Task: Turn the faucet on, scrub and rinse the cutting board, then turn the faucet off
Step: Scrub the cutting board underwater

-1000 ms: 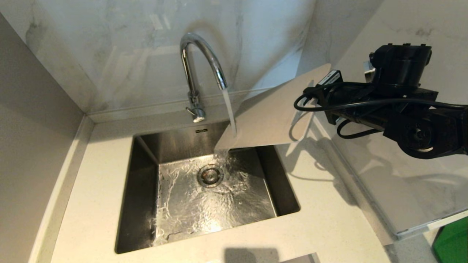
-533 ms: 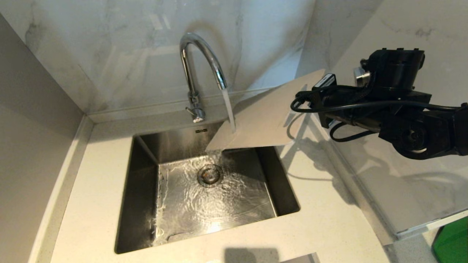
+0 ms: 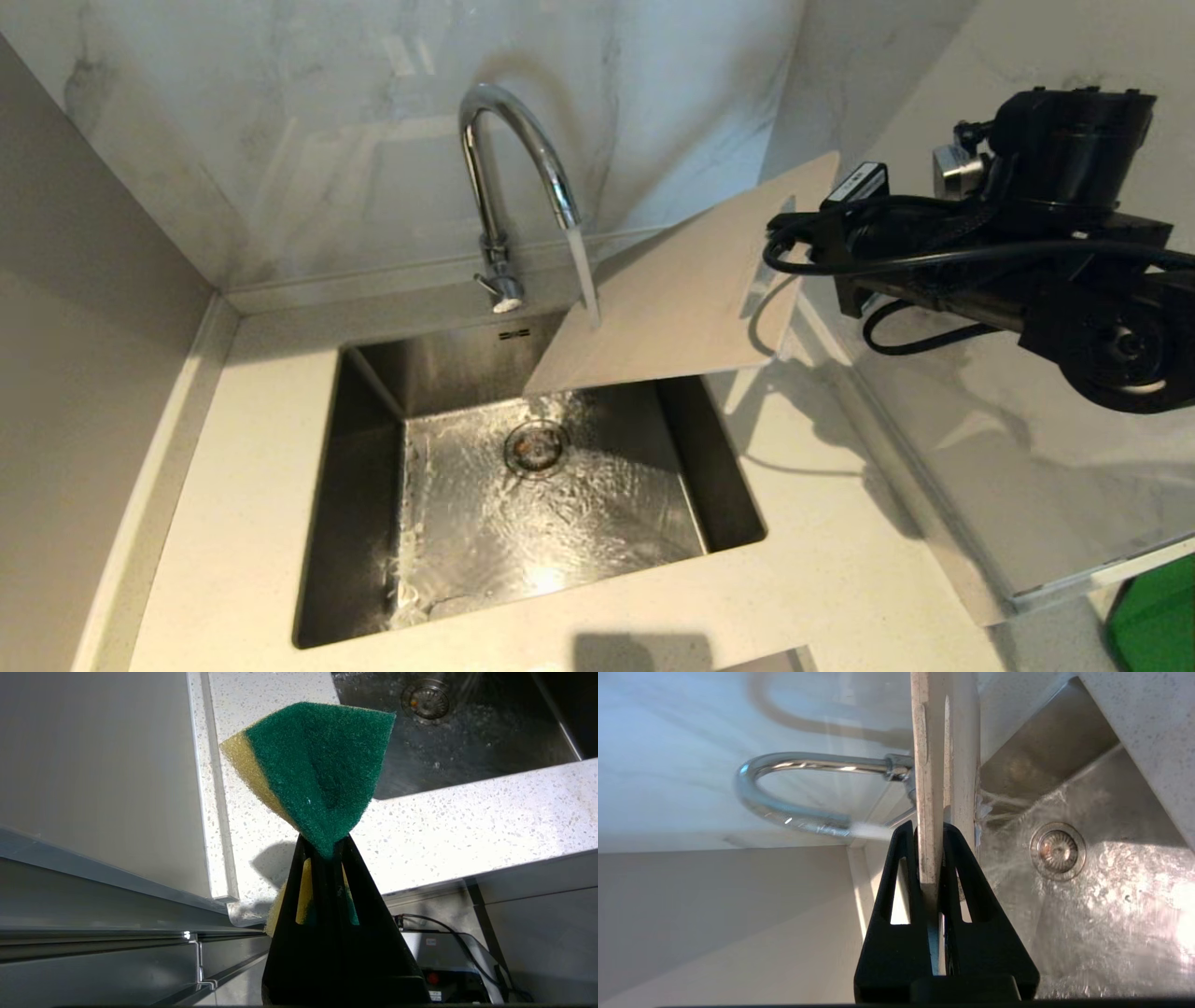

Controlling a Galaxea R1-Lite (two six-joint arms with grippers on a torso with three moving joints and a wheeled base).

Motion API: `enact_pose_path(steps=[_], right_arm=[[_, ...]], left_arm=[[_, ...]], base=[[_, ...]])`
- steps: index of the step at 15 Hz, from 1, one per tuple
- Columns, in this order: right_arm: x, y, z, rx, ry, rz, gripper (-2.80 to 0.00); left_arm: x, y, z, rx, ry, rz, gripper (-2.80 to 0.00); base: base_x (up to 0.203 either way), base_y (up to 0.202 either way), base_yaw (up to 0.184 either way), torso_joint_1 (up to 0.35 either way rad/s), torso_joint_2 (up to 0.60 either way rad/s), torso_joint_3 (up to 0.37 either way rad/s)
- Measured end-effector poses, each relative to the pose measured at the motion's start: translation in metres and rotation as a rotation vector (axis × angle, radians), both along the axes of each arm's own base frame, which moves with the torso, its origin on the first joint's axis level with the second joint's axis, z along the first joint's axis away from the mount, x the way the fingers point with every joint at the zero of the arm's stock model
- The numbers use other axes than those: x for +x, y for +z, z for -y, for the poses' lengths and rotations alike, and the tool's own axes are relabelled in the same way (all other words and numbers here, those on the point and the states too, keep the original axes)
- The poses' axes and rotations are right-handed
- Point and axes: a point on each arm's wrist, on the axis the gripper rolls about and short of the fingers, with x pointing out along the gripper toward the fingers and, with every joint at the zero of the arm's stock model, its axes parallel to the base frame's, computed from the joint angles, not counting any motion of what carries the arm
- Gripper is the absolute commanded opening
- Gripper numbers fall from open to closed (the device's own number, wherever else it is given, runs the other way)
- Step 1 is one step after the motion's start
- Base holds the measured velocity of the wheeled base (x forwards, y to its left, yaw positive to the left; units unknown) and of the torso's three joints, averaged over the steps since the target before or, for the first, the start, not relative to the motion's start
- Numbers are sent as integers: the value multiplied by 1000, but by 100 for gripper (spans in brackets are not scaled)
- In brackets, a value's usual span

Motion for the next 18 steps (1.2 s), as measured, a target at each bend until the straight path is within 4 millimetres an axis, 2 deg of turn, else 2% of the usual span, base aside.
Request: enact_pose_path(steps=[3,6,9,13,15,18], right_arm=[[-40,12,7,-7,0,-22,-280],[-91,22,16,-18,7,-83,-280],[-141,21,25,-25,33,-137,-280],[-166,11,29,-28,37,-143,-280],[-172,10,31,-25,38,-136,-280],[-179,10,32,-23,38,-125,-280]], left_arm=[[0,0,0,0,0,0,-280],[0,0,0,1,-2,1,-280],[0,0,0,7,-4,1,-280],[0,4,0,33,-22,-11,-280],[1,21,1,32,-45,-10,-280],[10,62,3,30,-123,-28,-280]], base=[[0,0,0,0,0,0],[0,0,0,0,0,0],[0,0,0,0,0,0],[0,0,0,0,0,0],[0,0,0,0,0,0],[0,0,0,0,0,0]])
